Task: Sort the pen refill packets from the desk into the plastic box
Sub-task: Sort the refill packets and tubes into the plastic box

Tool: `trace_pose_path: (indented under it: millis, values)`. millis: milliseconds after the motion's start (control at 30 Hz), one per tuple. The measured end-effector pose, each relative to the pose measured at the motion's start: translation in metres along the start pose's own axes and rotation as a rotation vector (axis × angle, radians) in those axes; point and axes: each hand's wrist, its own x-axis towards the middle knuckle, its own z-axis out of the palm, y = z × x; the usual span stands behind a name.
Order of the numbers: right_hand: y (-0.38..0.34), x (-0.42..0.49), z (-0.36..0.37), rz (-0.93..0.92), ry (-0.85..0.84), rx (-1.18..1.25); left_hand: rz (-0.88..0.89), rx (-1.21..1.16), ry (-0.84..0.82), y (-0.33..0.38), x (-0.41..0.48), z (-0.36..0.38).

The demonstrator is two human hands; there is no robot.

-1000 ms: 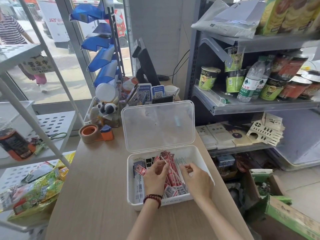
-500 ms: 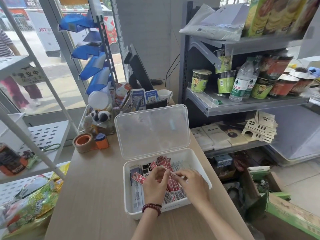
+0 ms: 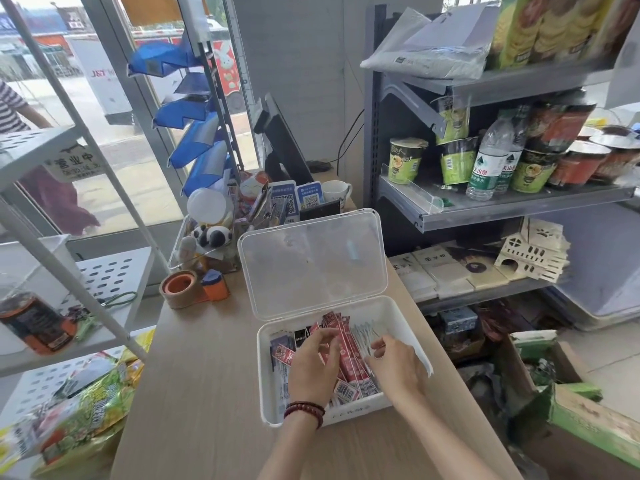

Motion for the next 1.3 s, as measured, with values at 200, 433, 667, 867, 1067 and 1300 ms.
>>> trace_pose_path:
  millis: [200, 433, 667, 867, 1067, 1300]
  values:
    - [-0.002, -0.004, -0.004, -0.193, -0.013, 0.046, 0.209, 0.576, -0.039, -0.031, -0.004, -0.039]
    - [-0.019, -0.015, 0.006, -0.397, -0.133, 0.042, 0.244, 0.518, -0.017, -0.053, -0.009, -0.039]
    - [-0.049, -0.024, 0.02, -0.383, -0.16, -0.099, 0.185, 0.542, 0.074, -0.048, -0.014, -0.041]
    - [-0.048, -0.027, 0.018, -0.306, -0.184, -0.107, 0.16, 0.468, 0.094, -0.051, -0.014, -0.041]
    - [-0.048, -0.027, 0.016, -0.259, -0.266, -0.052, 0.159, 0.443, 0.111, -0.054, -0.014, -0.039]
    - [-0.042, -0.025, 0.012, -0.186, -0.153, 0.245, 0.131, 0.423, 0.133, -0.051, -0.015, -0.04]
